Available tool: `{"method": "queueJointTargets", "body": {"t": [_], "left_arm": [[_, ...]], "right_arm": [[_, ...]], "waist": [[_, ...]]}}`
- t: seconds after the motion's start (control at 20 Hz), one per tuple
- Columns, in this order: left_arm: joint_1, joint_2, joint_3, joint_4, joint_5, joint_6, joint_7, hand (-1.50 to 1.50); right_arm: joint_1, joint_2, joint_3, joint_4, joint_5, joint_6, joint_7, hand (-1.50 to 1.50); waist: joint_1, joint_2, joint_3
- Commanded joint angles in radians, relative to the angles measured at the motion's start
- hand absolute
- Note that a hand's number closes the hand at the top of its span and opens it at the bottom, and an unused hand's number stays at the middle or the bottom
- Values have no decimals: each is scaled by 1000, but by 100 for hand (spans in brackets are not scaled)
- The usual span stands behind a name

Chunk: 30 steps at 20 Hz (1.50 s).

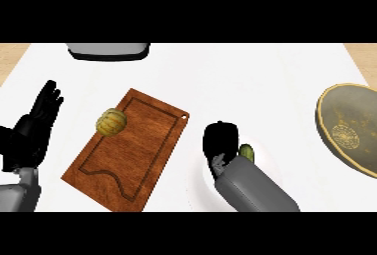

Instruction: Pick the croissant from the plate and place it in the bowl

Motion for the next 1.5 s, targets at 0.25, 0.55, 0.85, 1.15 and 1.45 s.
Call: {"method": "queueJointTargets", "body": {"t": [0.25, 0.55, 0.85, 1.15, 1.45], "left_arm": [[8, -11, 5, -7, -17, 6, 4, 0], [-11, -43, -14, -20, -44, 25, 27, 0], [-8, -33, 24, 1, -22, 1, 20, 0], [-13, -18, 30, 5, -30, -10, 21, 0], [12, -46, 16, 0, -43, -12, 6, 0]], "right_arm": [[-57, -65, -380, 6, -88, -237, 3, 150], [-139, -89, -474, 81, -35, -380, -9, 150], [-193, -150, -423, -105, 130, -345, 144, 150], [-286, -200, -452, -311, 280, -333, 235, 150], [-247, -258, -588, -469, 278, -225, 220, 150]], "waist": [[-11, 21, 10], [3, 20, 9], [-16, 13, 8], [-27, 8, 8], [-23, 11, 8]]}}
